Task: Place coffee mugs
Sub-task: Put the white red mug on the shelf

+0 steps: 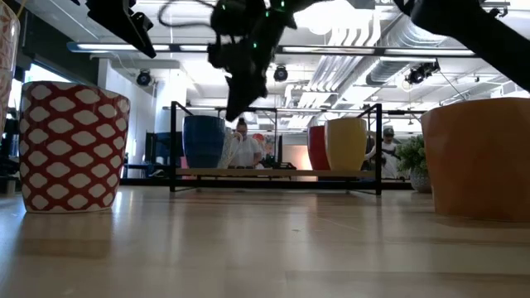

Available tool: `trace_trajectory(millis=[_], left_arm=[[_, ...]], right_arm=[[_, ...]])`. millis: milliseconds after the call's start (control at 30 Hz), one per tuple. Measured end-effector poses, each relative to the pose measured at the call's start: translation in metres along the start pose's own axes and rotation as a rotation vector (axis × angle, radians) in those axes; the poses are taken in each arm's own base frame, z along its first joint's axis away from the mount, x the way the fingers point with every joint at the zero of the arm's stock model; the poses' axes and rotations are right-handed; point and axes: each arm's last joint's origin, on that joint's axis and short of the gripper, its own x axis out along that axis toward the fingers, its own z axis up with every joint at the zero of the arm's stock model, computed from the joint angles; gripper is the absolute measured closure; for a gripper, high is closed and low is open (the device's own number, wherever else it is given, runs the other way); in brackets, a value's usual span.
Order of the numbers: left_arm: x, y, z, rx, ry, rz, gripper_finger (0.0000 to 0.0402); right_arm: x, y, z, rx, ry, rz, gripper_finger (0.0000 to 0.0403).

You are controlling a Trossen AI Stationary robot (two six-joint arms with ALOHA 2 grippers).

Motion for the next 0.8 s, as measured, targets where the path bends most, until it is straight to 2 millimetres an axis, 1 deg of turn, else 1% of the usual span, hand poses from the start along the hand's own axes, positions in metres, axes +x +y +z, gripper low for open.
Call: trace_trajectory(millis=[67, 133, 233, 333, 500, 567, 633, 667, 733, 800], left_arm=[[0.000, 0.000, 0.000, 0.000, 0.000, 0.000, 0.0202], [0.000, 0.000, 0.000, 0.000, 0.000, 0.000, 0.0202], [0.000, 0.000, 0.000, 0.000, 0.000, 0.000, 0.0202], [0.000, 0.000, 0.000, 0.000, -0.001, 0.000, 0.0202], [0.000, 0.000, 0.001, -0.020, -0.008, 0.001, 0.0202], [0.000, 0.000, 0.001, -0.035, -0.011, 0.000, 0.0202], [0.000, 0.000, 0.001, -0.042, -0.016, -0.003, 0.0202], [0.000, 0.000, 0.002, -0.042, -0.023, -0.001, 0.0202], [0.000, 0.001, 0.004, -0.045, -0.046, 0.004, 0.0202], [0.000, 0.001, 0.007, -0.061, -0.073, 0.009, 0.0202]], right_arm=[[-0.011, 0.021, 0.003, -0.066, -0.024, 0.016, 0.0398], [-0.029, 0.041, 0.005, -0.122, -0.063, 0.012, 0.0398], [-0.062, 0.064, 0.005, -0.143, -0.130, 0.015, 0.0398], [-0.101, 0.076, 0.003, -0.131, -0.211, 0.000, 0.0398], [-0.177, 0.087, -0.010, -0.135, -0.375, -0.036, 0.0398], [-0.207, 0.086, -0.019, -0.144, -0.436, -0.034, 0.0398], [-0.233, 0.084, -0.030, -0.151, -0.474, -0.040, 0.0398], [-0.244, 0.082, -0.036, -0.156, -0.480, -0.048, 0.0398], [-0.257, 0.080, -0.046, -0.165, -0.470, -0.065, 0.0398], [-0.261, 0.081, -0.052, -0.179, -0.449, -0.062, 0.0398]])
